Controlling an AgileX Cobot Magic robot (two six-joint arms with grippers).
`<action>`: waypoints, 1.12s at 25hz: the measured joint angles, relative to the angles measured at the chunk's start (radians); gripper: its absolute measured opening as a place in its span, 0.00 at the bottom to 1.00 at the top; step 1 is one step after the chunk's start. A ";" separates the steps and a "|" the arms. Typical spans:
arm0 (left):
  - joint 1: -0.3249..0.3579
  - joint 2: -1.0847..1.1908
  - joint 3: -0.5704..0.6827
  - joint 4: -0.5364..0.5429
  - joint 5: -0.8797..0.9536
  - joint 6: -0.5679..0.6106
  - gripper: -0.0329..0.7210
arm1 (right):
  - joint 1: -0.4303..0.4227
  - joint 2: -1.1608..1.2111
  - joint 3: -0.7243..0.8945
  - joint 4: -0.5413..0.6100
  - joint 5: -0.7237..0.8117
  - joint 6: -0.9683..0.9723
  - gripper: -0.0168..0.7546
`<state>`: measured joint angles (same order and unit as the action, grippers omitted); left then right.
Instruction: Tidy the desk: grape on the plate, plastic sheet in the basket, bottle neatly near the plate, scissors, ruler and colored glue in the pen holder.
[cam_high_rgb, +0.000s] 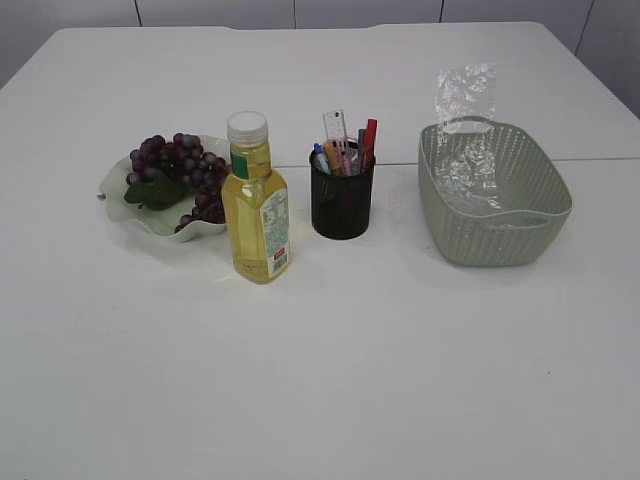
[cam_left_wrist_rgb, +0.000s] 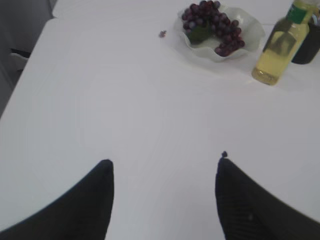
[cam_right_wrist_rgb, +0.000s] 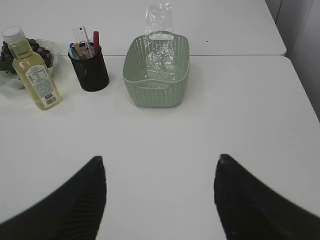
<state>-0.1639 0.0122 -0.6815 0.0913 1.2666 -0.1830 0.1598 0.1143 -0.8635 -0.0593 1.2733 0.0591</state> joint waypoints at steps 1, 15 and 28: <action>0.000 0.000 0.014 -0.020 -0.012 0.008 0.65 | 0.000 -0.015 0.017 0.005 0.000 -0.004 0.67; 0.000 0.000 0.138 -0.071 -0.189 0.019 0.62 | 0.000 -0.102 0.327 0.024 -0.030 -0.013 0.66; 0.000 0.000 0.156 -0.071 -0.180 0.021 0.62 | 0.000 -0.102 0.369 0.027 -0.110 -0.024 0.66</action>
<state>-0.1639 0.0122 -0.5251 0.0200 1.0867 -0.1616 0.1598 0.0128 -0.4942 -0.0327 1.1633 0.0356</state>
